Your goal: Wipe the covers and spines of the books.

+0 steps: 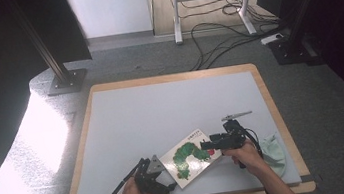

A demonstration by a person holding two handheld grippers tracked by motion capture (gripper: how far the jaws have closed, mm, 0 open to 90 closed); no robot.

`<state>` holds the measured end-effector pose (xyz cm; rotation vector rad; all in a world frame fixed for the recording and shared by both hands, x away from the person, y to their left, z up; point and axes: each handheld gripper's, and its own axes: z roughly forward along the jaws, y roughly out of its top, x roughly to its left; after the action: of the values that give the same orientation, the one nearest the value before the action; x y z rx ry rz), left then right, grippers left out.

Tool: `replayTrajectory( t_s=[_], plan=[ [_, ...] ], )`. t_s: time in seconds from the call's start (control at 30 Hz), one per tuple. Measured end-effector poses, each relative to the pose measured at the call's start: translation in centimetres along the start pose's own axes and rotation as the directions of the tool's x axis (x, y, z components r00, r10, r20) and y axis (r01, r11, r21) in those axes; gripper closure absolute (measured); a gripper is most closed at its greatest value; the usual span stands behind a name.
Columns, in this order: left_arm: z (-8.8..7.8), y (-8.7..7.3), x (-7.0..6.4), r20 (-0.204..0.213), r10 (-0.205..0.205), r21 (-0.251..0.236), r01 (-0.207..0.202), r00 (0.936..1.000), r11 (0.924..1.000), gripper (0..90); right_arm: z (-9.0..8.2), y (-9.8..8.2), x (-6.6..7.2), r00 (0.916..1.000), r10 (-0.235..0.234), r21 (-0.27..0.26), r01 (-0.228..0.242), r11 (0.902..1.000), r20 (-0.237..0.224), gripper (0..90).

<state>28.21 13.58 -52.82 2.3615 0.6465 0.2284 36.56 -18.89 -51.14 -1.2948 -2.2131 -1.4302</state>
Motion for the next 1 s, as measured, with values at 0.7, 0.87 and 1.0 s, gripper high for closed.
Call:
replayTrajectory(
  t_s=[0.7,0.87,1.0],
  plan=[
    [0.0,0.0,0.0,0.0,-0.001,0.0,0.001,1.0,1.0,0.0,0.0,0.4,0.3,0.9996,-0.029,0.023,0.029,0.9993,0.001,23.9],
    [0.0,0.0,0.0,0.0,-0.001,0.0,0.001,1.0,1.0,0.0,0.3,0.9,0.3,0.9967,-0.077,0.037,0.076,0.9964,0.026,26.8],
    [0.0,0.0,0.0,0.001,-0.002,-0.001,0.002,1.0,1.0,0.0,0.5,1.3,0.5,0.9921,-0.117,0.065,0.114,0.9914,0.046,28.7]
  ],
)
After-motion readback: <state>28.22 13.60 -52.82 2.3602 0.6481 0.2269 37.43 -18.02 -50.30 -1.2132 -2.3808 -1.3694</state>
